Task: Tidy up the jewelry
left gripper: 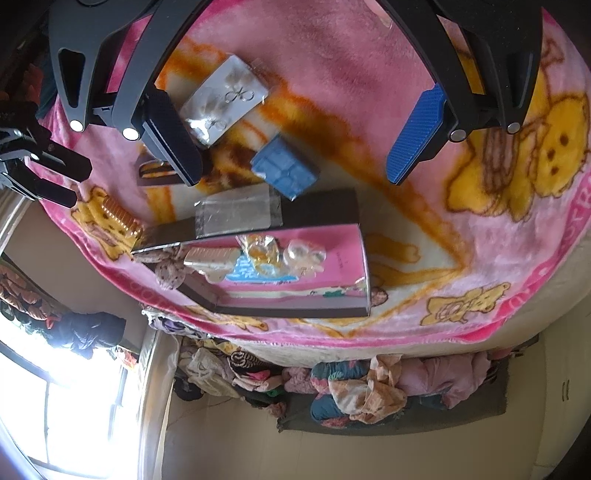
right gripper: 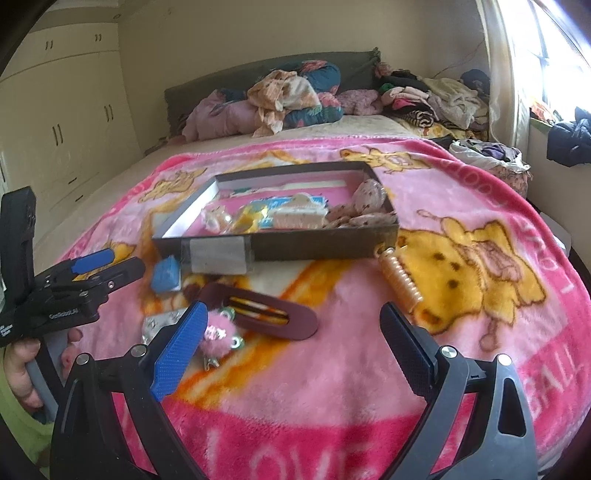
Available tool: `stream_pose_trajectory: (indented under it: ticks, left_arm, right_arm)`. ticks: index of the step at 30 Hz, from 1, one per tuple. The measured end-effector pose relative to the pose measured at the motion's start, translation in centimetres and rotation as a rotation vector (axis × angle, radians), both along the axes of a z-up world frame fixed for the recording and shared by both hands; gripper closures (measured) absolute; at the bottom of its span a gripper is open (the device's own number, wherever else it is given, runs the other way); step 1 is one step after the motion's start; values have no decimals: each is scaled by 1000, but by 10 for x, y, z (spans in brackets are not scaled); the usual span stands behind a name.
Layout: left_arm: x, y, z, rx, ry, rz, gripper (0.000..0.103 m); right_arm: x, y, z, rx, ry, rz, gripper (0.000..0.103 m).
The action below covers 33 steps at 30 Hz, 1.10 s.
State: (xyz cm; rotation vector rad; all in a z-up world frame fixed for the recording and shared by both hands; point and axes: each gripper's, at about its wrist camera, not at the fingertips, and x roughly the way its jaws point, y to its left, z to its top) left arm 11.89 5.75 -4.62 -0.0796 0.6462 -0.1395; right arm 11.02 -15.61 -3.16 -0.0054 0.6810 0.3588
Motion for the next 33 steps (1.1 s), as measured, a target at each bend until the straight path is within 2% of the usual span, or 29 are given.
stream_pose_trajectory:
  ticks: [9, 16, 24, 28, 31, 33]
  left_arm:
    - [8, 5, -18, 6, 47, -3, 12]
    - [21, 2, -26, -6, 79, -28, 12]
    - [34, 2, -29, -33, 107, -44, 12]
    - [40, 1, -31, -43, 117, -55, 12]
    - [42, -1, -32, -45, 121, -65, 13]
    - [44, -3, -33, -45, 123, -73, 17]
  right_arm:
    - [3, 23, -21, -13, 69, 71, 12]
    - [10, 34, -31, -18, 108, 106, 22]
    - [18, 45, -37, -15, 141, 148, 42]
    - [22, 48, -39, -13, 150, 157, 48]
    - [24, 49, -42, -4, 164, 164, 57]
    - [25, 50, -44, -1, 175, 176, 66]
